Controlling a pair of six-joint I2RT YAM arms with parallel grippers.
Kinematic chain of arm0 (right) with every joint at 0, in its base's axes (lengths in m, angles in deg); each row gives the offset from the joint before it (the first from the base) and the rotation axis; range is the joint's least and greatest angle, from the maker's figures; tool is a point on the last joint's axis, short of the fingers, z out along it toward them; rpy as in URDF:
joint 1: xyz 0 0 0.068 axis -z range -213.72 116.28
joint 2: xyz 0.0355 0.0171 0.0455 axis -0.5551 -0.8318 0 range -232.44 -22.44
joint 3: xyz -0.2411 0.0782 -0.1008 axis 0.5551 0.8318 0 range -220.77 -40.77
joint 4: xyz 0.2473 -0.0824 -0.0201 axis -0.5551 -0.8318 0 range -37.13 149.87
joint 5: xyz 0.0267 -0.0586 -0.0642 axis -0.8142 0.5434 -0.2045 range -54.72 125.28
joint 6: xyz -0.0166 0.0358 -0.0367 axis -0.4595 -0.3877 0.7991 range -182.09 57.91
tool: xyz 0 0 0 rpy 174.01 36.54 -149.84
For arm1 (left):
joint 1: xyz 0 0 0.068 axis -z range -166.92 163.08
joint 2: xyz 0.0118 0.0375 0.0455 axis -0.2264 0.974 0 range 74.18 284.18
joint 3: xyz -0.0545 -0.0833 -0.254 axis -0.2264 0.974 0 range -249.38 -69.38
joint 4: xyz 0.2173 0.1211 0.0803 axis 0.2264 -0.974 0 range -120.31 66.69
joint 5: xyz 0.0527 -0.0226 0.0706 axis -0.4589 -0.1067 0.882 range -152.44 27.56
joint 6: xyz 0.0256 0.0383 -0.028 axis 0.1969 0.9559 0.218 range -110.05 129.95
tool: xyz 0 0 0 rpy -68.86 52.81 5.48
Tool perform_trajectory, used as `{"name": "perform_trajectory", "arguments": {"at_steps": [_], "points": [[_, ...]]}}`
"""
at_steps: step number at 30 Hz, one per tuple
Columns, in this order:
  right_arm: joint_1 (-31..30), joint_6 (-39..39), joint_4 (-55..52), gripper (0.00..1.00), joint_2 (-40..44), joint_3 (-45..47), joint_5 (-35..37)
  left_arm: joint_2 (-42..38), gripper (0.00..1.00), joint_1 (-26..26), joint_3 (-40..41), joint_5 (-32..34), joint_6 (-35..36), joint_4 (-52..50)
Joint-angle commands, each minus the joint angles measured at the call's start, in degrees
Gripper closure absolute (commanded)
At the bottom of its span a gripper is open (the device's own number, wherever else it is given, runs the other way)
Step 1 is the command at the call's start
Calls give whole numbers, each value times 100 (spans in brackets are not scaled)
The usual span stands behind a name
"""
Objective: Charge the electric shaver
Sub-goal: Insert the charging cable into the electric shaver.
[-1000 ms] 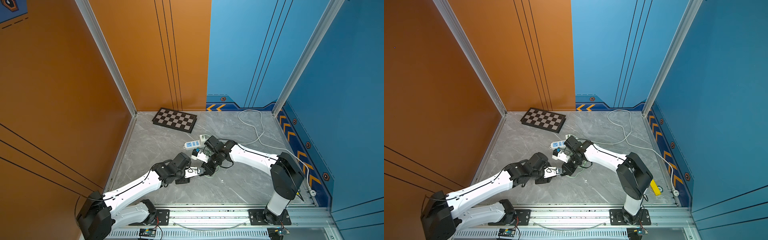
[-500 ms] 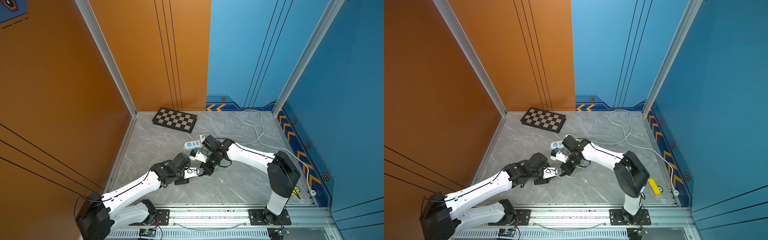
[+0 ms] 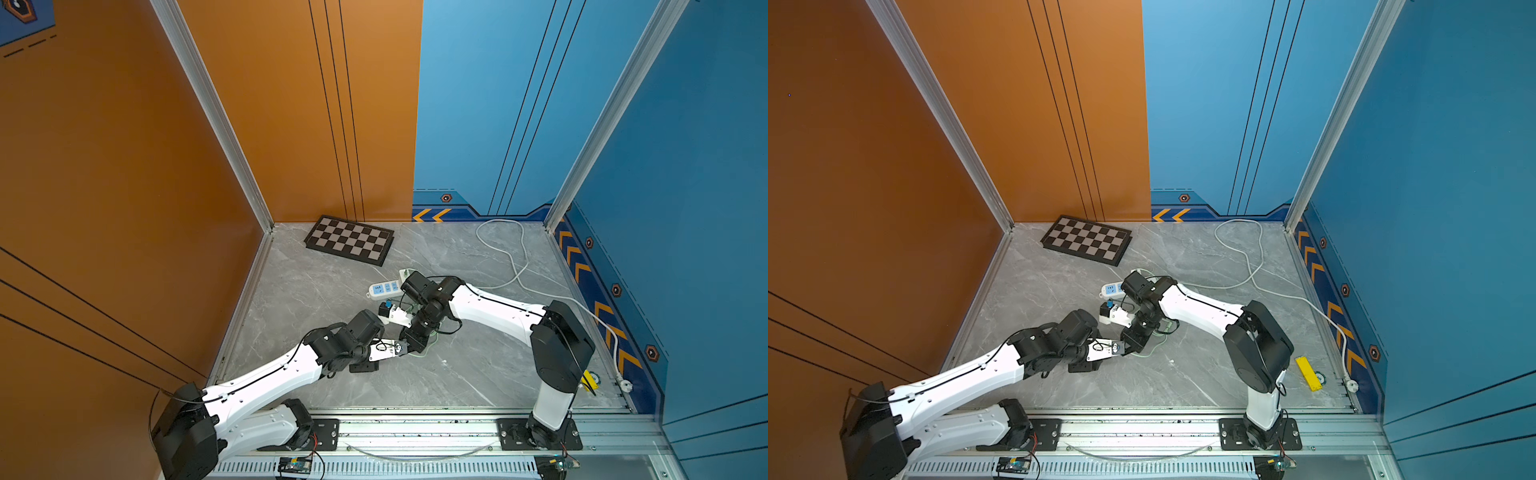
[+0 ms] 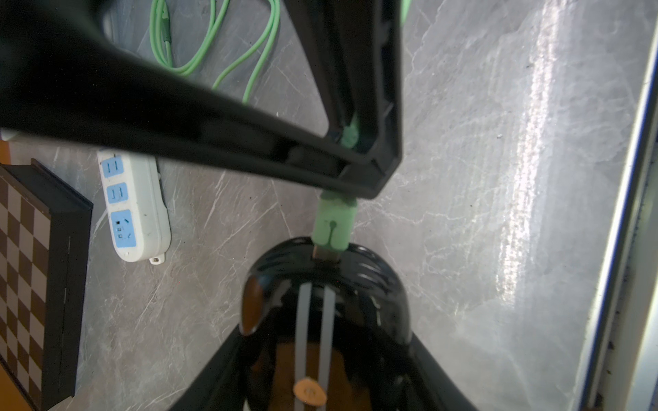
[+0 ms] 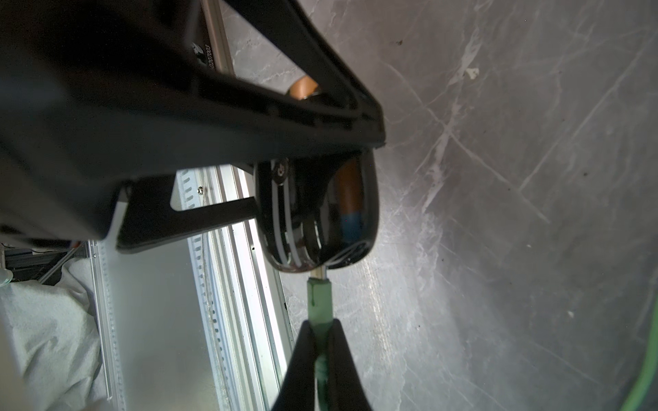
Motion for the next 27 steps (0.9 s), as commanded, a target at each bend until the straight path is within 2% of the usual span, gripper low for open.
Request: {"name": "perform_trajectory", "arguments": {"at_steps": [1, 18, 27], "points": [[-91, 140, 307, 100, -144, -259, -25, -14, 100, 213, -150, -414, 12, 343], [-184, 153, 376, 100, -368, -508, -95, 124, 100, 442, -292, -506, -115, 368], [-236, -20, 816, 100, -369, -369, -94, 93, 100, 442, -304, -545, -275, 560]]}}
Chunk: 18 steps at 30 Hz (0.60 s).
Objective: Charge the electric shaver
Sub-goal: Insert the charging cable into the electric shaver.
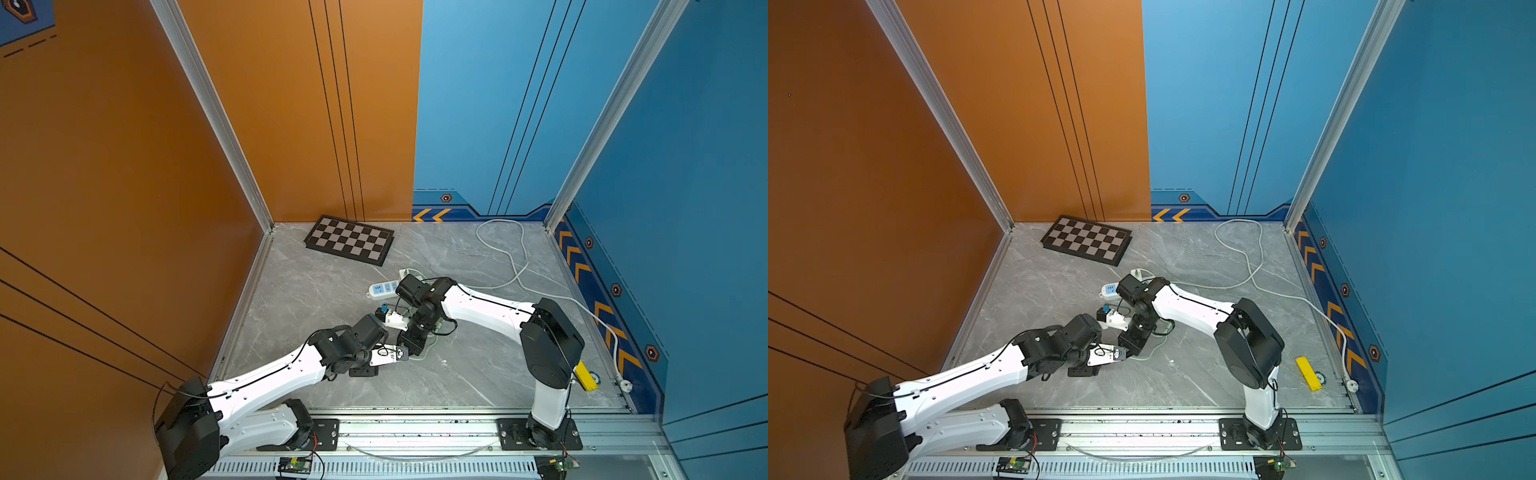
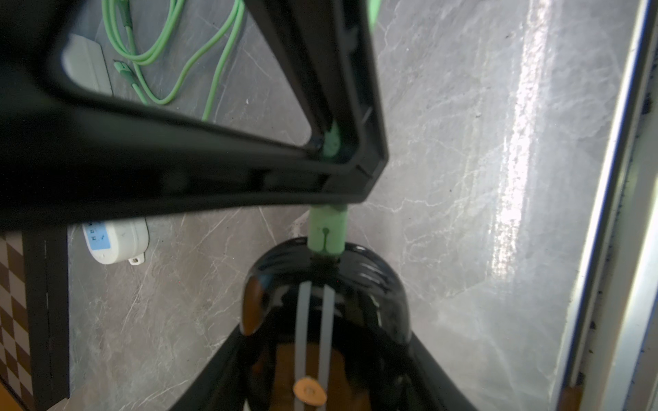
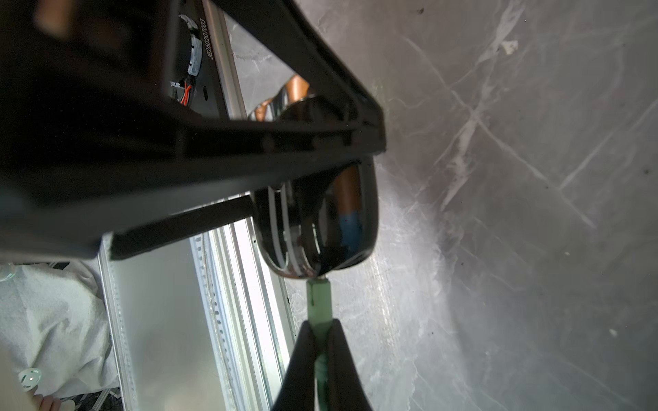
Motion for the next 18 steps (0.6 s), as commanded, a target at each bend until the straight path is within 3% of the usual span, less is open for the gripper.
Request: {"name": "perform_trajectory", "arguments": {"at_steps": [1, 18], "points": [[-115, -132, 1144, 100, -59, -107, -70, -66, 100, 213, -282, -688, -214, 797], [-126, -826, 2633, 100, 345, 674, 85, -352, 100, 9, -257, -1039, -680, 1174]]}}
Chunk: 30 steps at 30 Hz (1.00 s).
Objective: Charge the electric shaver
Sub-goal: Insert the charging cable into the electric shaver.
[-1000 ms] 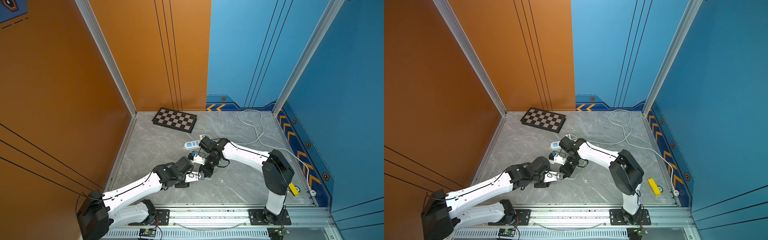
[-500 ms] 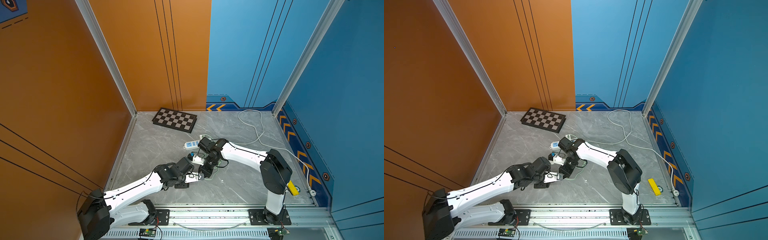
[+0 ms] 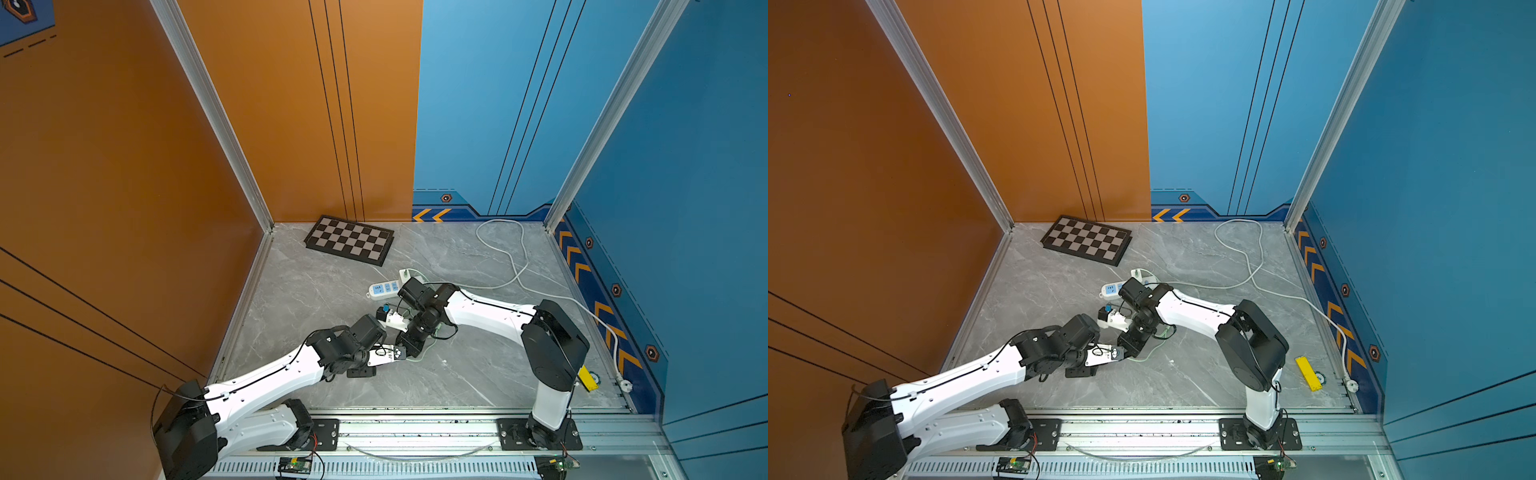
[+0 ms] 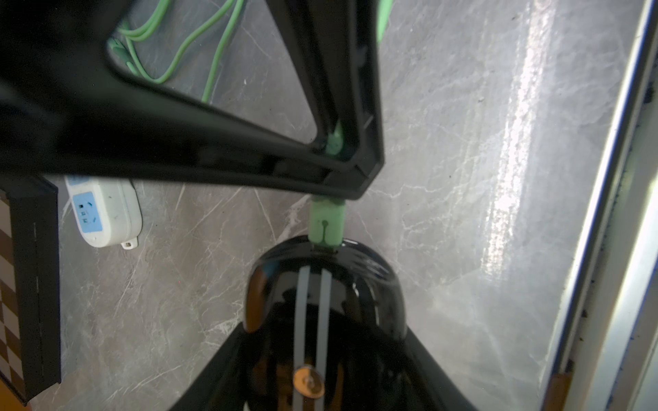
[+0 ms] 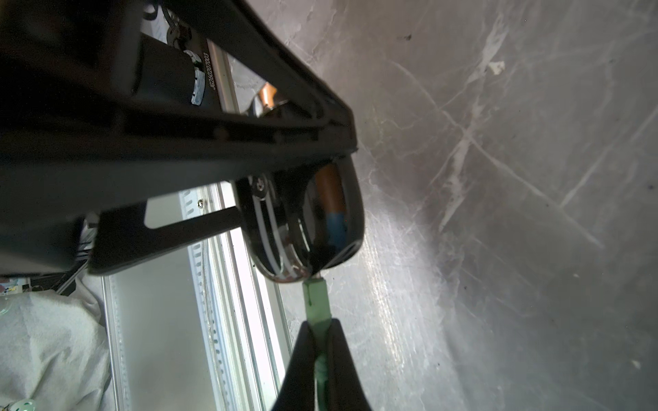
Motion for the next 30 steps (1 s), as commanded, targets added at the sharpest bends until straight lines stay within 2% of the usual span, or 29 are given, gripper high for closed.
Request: {"name": "perform_trajectory", "arguments": {"at_steps": [1, 11, 30], "points": [[-119, -260, 1577, 100, 163, 57, 277, -273, 100, 52, -212, -1084, -576, 1414], [32, -256, 1726, 100, 544, 342, 380, -556, 100, -12, 51, -1104, -847, 1771], [97, -37, 1602, 100, 799, 292, 243, -719, 100, -110, -55, -1801, -986, 2267]]}}
